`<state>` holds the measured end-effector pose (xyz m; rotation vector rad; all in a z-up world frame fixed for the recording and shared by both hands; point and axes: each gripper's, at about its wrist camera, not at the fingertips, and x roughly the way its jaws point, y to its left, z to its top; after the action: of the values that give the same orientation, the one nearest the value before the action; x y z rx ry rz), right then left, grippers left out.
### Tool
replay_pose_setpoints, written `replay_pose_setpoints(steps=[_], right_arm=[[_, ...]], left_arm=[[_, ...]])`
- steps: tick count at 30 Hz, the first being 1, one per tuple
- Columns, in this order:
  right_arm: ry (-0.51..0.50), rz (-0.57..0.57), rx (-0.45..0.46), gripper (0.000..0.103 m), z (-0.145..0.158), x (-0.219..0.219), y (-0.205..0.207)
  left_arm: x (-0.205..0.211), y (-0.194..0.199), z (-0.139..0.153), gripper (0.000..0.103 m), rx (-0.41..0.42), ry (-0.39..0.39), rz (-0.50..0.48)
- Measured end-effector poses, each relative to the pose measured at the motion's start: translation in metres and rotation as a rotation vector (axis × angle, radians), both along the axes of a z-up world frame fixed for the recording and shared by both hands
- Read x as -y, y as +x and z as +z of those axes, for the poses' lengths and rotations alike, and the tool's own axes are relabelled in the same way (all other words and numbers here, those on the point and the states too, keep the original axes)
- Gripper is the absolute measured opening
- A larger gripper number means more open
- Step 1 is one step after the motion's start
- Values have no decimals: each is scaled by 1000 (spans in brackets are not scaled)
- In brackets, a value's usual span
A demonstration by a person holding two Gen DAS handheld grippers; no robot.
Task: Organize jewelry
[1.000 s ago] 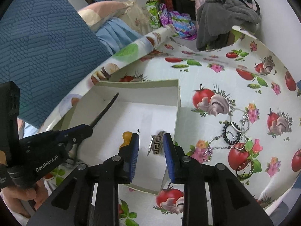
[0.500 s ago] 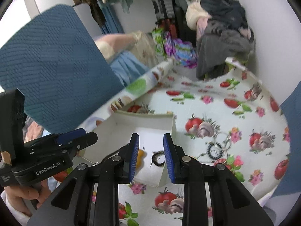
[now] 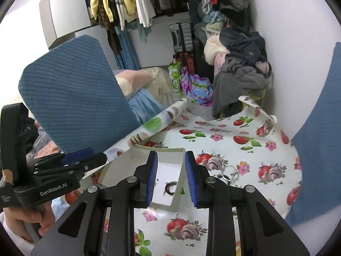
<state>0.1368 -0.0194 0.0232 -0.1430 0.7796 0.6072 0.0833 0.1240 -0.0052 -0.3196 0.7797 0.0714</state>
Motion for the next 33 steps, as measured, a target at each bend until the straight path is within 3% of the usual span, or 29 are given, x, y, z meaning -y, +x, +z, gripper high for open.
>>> replay_pose_setpoints(steps=[12,25,33], right_arm=[[10,-65,43,25,2,51,-31],[-8,-157,28,25,-26,117,-56],[-19,-212,-36,25,-54,156,-58]], left_arm=[[40,-13,-6,41,25,-20,-38],[91,-20,-35,41,-6,-53,-115],[120,-9,-61,41,-55,-75,-174]])
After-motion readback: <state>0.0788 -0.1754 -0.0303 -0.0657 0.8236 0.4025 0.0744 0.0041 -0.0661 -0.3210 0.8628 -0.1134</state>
